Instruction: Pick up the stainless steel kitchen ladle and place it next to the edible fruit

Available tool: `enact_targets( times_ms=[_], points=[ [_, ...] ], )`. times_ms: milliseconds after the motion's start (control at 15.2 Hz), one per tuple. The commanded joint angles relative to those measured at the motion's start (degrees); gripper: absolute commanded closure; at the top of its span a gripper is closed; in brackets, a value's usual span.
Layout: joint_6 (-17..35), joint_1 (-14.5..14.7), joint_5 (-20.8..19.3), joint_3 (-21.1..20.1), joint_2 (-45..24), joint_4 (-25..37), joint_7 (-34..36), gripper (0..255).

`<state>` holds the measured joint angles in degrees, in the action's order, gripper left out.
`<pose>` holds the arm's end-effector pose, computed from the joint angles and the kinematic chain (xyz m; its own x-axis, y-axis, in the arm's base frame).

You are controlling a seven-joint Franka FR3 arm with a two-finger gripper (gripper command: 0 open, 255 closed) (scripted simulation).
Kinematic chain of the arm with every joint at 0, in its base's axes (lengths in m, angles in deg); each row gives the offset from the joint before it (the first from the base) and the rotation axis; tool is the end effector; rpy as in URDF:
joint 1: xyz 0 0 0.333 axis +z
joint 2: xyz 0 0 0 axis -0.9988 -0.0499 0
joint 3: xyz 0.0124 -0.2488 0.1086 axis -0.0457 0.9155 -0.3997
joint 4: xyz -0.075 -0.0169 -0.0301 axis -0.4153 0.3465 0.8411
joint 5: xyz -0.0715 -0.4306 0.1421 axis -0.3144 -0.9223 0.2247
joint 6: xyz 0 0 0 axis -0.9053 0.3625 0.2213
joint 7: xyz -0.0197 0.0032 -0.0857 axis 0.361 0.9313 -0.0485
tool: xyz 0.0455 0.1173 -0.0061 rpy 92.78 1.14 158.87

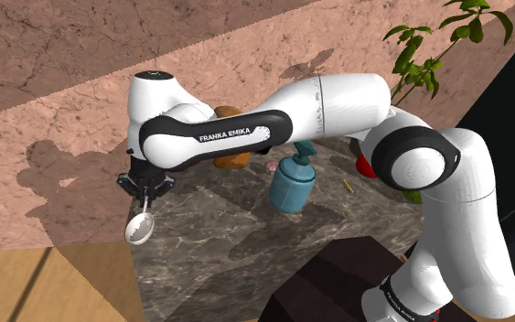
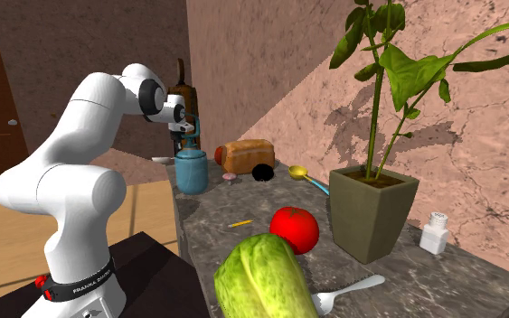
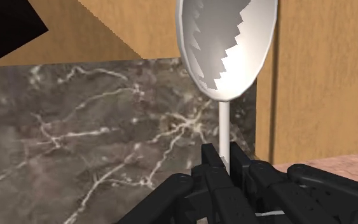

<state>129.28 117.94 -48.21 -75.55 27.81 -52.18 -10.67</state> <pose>0.6131 0.4810 0.2730 0.8907 -0.4538 -0.0260 -0.4536 -0.8840 -0.1133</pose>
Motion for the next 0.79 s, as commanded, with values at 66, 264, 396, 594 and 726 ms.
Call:
enact_targets(
  times_ms=[66, 264, 396, 594, 726],
  points=[
    [0.46, 0.03, -0.03, 0.02, -0.24, -0.18, 0.02, 255],
    [0.46, 0.03, -0.03, 0.02, -0.24, -0.18, 0.02, 255],
    [0.46, 0.03, -0.03, 0.02, -0.24, -0.18, 0.02, 255],
    [0.46, 0.03, -0.03, 0.02, -0.24, -0.18, 0.02, 0],
    [0.46, 0.03, -0.03, 0.02, -0.24, -0.18, 0.02, 0]
  ],
)
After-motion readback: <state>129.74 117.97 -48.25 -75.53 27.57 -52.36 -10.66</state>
